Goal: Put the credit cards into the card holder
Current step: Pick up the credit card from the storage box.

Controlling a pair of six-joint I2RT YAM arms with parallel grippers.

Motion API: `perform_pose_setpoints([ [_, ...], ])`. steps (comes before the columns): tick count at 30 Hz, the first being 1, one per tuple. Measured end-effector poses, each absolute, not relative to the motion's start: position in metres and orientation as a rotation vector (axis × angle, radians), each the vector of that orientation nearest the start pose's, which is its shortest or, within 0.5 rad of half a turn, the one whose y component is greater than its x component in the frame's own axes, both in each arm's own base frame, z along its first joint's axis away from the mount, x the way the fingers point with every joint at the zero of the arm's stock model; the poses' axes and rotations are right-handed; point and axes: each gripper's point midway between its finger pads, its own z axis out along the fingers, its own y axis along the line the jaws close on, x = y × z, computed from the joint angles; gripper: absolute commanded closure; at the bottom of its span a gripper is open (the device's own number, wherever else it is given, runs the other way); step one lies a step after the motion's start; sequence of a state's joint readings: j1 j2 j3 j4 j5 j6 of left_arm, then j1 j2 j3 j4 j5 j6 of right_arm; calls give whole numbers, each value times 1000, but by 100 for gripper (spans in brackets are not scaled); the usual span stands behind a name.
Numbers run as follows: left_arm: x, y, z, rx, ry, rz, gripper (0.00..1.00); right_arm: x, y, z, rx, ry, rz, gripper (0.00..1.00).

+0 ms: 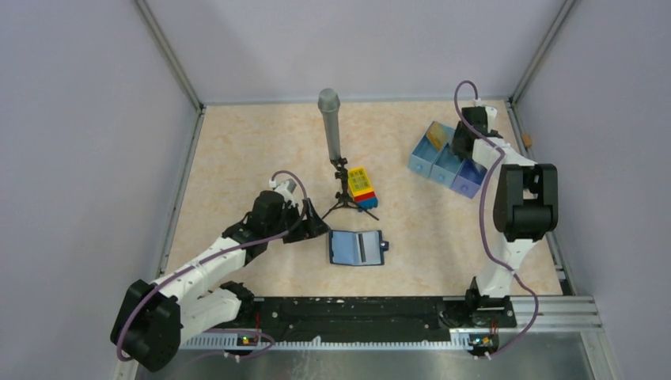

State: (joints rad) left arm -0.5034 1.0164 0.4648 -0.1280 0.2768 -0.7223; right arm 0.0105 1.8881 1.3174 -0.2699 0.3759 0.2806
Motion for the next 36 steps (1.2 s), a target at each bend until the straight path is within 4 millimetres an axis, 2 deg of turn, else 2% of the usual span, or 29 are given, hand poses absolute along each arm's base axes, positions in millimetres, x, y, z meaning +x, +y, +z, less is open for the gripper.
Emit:
perform_pose_setpoints([
  [14,208,-204,84,-94,2418,-963,14,474,-49,87,488,2293,-307,52],
  [25,207,-206,85,-92,2419,-980,13,471,-50,98,489,2280,-306,70],
  [33,208,-206,86,-98,2414,-983,13,470,-51,113,487,2250,-303,87],
  [36,208,-206,85,-96,2416,-986,13,470,-52,117,486,2242,-312,88],
])
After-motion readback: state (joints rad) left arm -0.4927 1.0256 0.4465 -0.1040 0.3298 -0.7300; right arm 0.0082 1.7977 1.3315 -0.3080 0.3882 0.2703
